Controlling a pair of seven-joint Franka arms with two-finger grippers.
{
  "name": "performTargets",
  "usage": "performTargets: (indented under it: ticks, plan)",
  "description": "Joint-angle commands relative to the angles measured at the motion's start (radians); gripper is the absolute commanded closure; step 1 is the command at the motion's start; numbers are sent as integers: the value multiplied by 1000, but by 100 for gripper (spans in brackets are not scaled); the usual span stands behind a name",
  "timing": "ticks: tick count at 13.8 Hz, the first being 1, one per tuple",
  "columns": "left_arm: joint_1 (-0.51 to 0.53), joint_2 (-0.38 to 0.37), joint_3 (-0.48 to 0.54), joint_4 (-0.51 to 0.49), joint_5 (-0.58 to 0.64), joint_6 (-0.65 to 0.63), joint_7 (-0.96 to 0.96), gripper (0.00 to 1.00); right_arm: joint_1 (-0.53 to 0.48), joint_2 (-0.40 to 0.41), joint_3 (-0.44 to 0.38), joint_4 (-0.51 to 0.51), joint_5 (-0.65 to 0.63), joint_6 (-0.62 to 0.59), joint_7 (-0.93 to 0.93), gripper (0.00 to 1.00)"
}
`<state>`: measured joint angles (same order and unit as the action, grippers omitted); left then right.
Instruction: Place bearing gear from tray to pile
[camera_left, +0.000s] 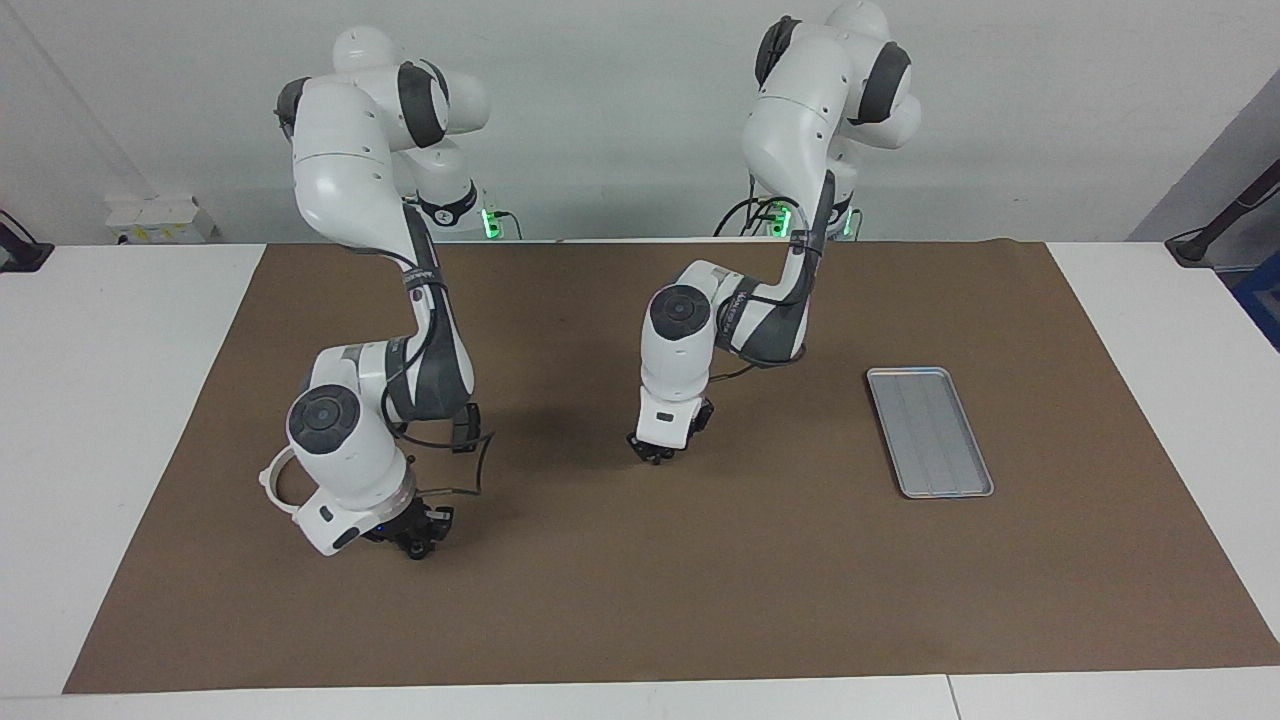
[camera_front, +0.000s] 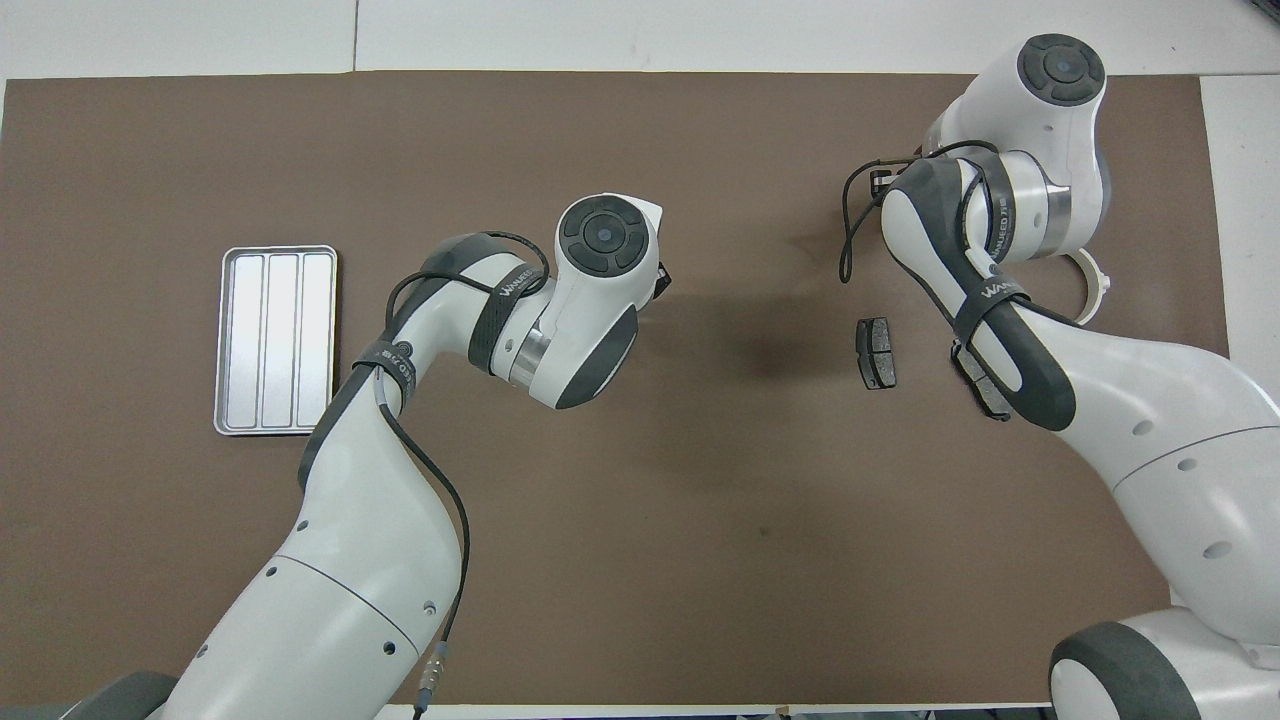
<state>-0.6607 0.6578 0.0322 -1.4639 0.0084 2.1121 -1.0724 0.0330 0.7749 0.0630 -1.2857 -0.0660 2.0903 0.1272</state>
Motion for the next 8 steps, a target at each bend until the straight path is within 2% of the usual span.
performTargets:
  ticks: [1,2,5,7,8]
  plan:
    - [6,-77,24,2,30,-67,-12,0,-18,-5,18,-14,5,17,2,36]
    - [51,-140,26,-39,36,-85,-6,0,-18,-5,18,-14,5,16,2,0]
    - [172,-330,25,-128,35,-179,127,0,-10,-31,17,-12,3,-24,-1,0]
    - [287,-465,23,-197,25,-245,321,0,5,-65,18,-3,6,-123,24,0]
    - [343,-498,23,-200,24,-288,425,0,27,-68,27,11,3,-171,79,0]
